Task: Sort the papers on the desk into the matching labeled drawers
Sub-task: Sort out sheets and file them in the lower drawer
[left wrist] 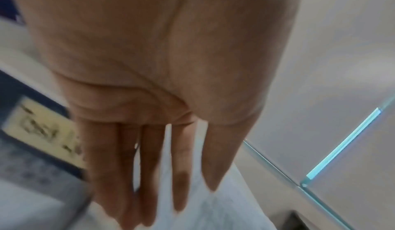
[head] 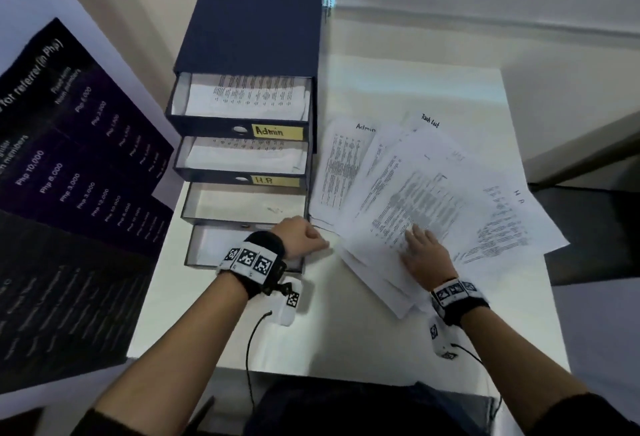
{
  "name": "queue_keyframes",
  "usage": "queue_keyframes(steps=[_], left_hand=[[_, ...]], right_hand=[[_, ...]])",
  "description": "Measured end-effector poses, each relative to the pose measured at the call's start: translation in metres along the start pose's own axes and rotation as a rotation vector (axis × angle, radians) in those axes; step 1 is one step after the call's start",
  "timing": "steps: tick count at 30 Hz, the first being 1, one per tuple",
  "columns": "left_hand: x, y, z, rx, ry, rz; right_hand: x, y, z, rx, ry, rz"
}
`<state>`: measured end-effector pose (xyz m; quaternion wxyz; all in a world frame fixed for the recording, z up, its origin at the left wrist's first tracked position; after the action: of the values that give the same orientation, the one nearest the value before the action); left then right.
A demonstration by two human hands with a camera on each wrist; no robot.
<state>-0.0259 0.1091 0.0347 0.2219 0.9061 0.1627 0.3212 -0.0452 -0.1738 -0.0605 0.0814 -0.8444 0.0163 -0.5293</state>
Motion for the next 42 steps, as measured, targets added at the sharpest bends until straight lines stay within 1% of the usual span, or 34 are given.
queue_keyframes(steps=[2,3,4,5,6,7,8,9,11,13,15,17,19,22,23,25,27,28,29,31,34,35,37,38,40,42], left_hand=[[-0.013,0.030,0.024,-0.063,0.031,-0.118],[-0.014,0.042,0.036,-0.056,0.085,-0.124],[-0.015,0.053,0.047,-0.026,0.133,-0.104],[-0.019,0.061,0.061,0.006,0.167,-0.062],[-0.023,0.068,0.072,0.034,0.181,-0.001],[-0.026,0.072,0.084,0.063,0.201,0.045],[-0.027,0.074,0.093,0.095,0.226,0.068],[-0.027,0.074,0.103,0.119,0.249,0.054],[-0.025,0.076,0.114,0.144,0.281,-0.042],[-0.023,0.078,0.121,0.161,0.294,-0.140],[-0.018,0.083,0.125,0.159,0.333,-0.210],[-0.016,0.096,0.126,0.116,0.378,-0.251],[-0.019,0.108,0.126,0.072,0.388,-0.263],[-0.024,0.115,0.126,0.047,0.383,-0.261],[-0.030,0.115,0.128,0.050,0.358,-0.253],[-0.046,0.116,0.131,0.086,0.254,-0.203],[-0.061,0.120,0.136,0.111,0.164,-0.083],[-0.065,0.123,0.137,0.111,0.143,-0.037],[-0.067,0.125,0.138,0.110,0.151,-0.023],[-0.063,0.126,0.143,0.104,0.221,-0.041],[-0.058,0.123,0.148,0.087,0.284,-0.098],[-0.056,0.124,0.145,0.075,0.290,-0.127],[-0.048,0.131,0.135,0.006,0.318,-0.189],[-0.042,0.136,0.129,-0.041,0.342,-0.218],[-0.022,0.151,0.106,-0.122,0.391,-0.276],[0.005,0.160,0.077,-0.187,0.460,-0.319]], right_hand=[[0.017,-0.009,-0.015,0.159,0.152,0.035],[0.024,-0.004,-0.022,0.154,0.175,0.098],[0.028,0.006,-0.027,0.122,0.190,0.178],[0.034,0.022,-0.032,0.037,0.216,0.255],[0.034,0.046,-0.033,-0.070,0.271,0.320],[0.033,0.069,-0.036,-0.213,0.292,0.362],[0.032,0.087,-0.039,-0.330,0.281,0.416],[0.026,0.099,-0.040,-0.428,0.233,0.476],[0.017,0.110,-0.037,-0.509,0.150,0.586],[0.014,0.117,-0.031,-0.528,0.126,0.677],[0.011,0.122,-0.026,-0.543,0.105,0.708],[0.007,0.126,-0.021,-0.541,0.066,0.730],[0.004,0.135,-0.022,-0.563,0.056,0.810],[0.008,0.157,-0.032,-0.617,0.108,0.920],[0.011,0.161,-0.034,-0.614,0.122,0.924],[0.021,0.165,-0.033,-0.582,0.181,0.908],[0.033,0.160,-0.031,-0.532,0.250,0.909],[0.036,0.154,-0.030,-0.509,0.259,0.925],[0.038,0.148,-0.028,-0.498,0.248,0.955],[0.041,0.137,-0.028,-0.519,0.194,0.987],[0.041,0.130,-0.029,-0.567,0.097,0.979],[0.048,0.129,-0.030,-0.550,0.102,0.950],[0.070,0.127,-0.033,-0.488,0.179,0.913],[0.084,0.127,-0.035,-0.446,0.249,0.913],[0.109,0.129,-0.039,-0.364,0.370,0.989],[0.127,0.126,-0.036,-0.264,0.420,1.110]])
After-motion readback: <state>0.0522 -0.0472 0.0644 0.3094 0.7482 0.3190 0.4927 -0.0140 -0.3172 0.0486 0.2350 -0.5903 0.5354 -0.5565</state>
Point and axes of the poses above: each hand's wrist, its own z-axis towards the middle knuckle, its own x-axis out of the back of the hand, y = z × x, the point moved 10 cm from there along z, towards the middle knuckle, and after that the axes turned 3 degrees about -y, right-handed, at the moved point
